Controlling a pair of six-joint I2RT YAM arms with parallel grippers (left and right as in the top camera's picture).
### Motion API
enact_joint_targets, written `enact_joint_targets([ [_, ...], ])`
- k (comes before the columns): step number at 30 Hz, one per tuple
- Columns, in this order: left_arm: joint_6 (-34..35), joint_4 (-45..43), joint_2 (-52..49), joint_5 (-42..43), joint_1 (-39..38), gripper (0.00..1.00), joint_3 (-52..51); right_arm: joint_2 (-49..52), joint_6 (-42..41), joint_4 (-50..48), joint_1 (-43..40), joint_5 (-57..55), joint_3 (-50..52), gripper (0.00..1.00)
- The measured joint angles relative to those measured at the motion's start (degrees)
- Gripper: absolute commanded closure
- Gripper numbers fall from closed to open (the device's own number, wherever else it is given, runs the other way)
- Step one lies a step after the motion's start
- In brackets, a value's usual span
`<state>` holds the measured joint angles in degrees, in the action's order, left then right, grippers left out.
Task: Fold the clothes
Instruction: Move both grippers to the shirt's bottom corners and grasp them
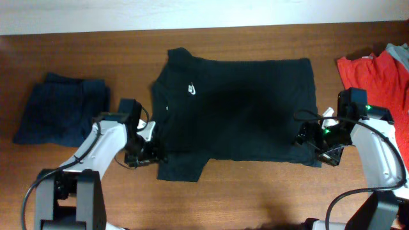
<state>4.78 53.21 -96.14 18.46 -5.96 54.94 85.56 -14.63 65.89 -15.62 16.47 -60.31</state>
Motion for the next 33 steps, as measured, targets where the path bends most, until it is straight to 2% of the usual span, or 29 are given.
enact_joint_targets([
  [3, -0.3, -2.7, 0.0, 0.6, -0.7, 0.31, -3.1, 0.0, -0.2, -0.4, 0.0, 0.0, 0.9, 0.15],
  [12, -0.4, -1.7, 0.0, 2.1, -2.8, 0.33, -5.7, 0.0, -0.4, -0.9, 0.0, -0.1, 1.3, 0.15],
  [14, -0.2, -2.6, 0.0, 2.3, -3.4, 0.42, -5.7, 0.0, -0.4, -1.4, 0.0, -0.2, 1.3, 0.14],
  [16, 0.0, -3.2, 0.0, 2.4, -3.8, 0.64, -5.7, 0.0, -0.4, -1.5, 0.0, -0.2, 1.3, 0.15],
  [21, 0.9, -3.2, 0.0, 2.6, -4.3, 0.99, -5.7, 0.0, -0.4, -1.6, 0.0, -0.2, 1.3, 0.15],
  [27, 0.9, -0.5, 0.0, 2.6, -4.3, 0.99, -5.7, 0.0, -0.4, -1.9, 0.0, -1.0, 1.3, 0.14],
  [33, 0.9, 8.5, 0.1, 2.3, -1.9, 0.99, -4.5, 0.0, -1.1, -2.1, 0.0, -2.3, 1.3, 0.13],
])
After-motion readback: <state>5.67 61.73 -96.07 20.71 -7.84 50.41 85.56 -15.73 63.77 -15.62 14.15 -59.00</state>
